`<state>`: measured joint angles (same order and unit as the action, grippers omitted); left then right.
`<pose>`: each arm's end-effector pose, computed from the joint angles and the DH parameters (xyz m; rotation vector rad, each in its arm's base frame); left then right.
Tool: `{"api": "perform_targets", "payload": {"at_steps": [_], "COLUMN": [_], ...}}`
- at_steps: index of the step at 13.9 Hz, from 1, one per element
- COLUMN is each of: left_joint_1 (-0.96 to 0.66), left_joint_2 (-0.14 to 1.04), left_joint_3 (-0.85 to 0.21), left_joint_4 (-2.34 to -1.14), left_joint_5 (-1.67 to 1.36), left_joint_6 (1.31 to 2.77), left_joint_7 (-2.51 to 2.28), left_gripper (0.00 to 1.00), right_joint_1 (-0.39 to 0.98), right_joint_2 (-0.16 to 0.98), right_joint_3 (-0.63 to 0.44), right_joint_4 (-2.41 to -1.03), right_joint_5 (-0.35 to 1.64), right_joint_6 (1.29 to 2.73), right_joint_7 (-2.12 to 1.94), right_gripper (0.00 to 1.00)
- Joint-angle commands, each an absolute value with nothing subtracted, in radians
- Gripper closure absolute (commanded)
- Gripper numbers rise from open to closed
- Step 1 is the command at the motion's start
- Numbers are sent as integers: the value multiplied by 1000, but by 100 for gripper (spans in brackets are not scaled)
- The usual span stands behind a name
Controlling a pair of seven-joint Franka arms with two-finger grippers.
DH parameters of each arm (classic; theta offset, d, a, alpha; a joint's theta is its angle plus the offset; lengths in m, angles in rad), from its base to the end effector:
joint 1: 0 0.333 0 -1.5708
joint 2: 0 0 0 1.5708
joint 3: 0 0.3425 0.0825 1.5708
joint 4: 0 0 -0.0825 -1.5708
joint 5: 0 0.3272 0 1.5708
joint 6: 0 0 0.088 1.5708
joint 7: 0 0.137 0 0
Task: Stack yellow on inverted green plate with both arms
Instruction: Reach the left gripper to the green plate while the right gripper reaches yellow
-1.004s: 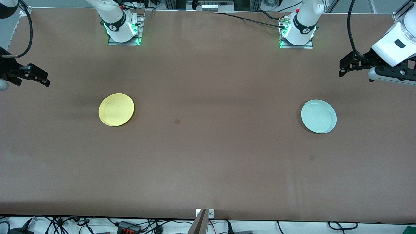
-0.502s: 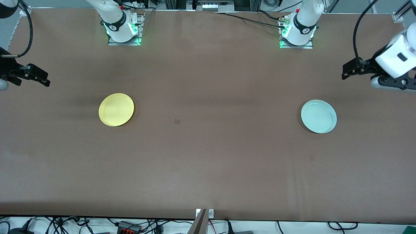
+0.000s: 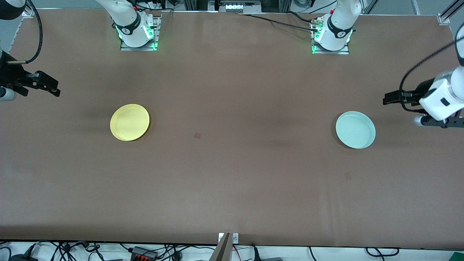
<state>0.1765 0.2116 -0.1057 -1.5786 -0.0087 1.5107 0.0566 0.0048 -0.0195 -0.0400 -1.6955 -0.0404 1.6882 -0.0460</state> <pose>0.5349 0.0418 0.5045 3.0636 0.0216 -0.4252 0.4990 -0.0228 0.5889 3.1016 0.0237 0.0164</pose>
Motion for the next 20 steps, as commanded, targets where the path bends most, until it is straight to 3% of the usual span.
{"api": "perform_targets", "payload": {"at_steps": [1, 3, 8, 15, 18, 20], "left_joint_1": [227, 267, 350, 368, 373, 399], "left_joint_2": [328, 379, 353, 360, 370, 405], "left_joint_3": [-110, -112, -112, -112, -112, -113], "left_joint_4": [-1575, -1606, -1908, -2193, -2195, -2186], "left_joint_5": [9, 31, 32, 32, 32, 31], "left_joint_6": [1601, 1685, 2027, 2463, 2474, 2480], "left_joint_7": [104, 142, 275, 317, 348, 359], "left_gripper": [0, 0, 0, 6, 27, 30], "right_joint_1": [9, 9, 20, 12, 14, 12], "right_joint_2": [-9, 0, 72, 296, 391, 448], "right_joint_3": [-40, -40, -40, -41, -41, -41], "right_joint_4": [-1683, -1684, -1684, -1680, -1646, -1646], "right_joint_5": [-45, -43, -51, -2, 0, 2], "right_joint_6": [1672, 1671, 1675, 1707, 1709, 1730], "right_joint_7": [-37, -37, -32, -40, -46, -57], "right_gripper": [0, 0, 0, 0, 0, 0]}}
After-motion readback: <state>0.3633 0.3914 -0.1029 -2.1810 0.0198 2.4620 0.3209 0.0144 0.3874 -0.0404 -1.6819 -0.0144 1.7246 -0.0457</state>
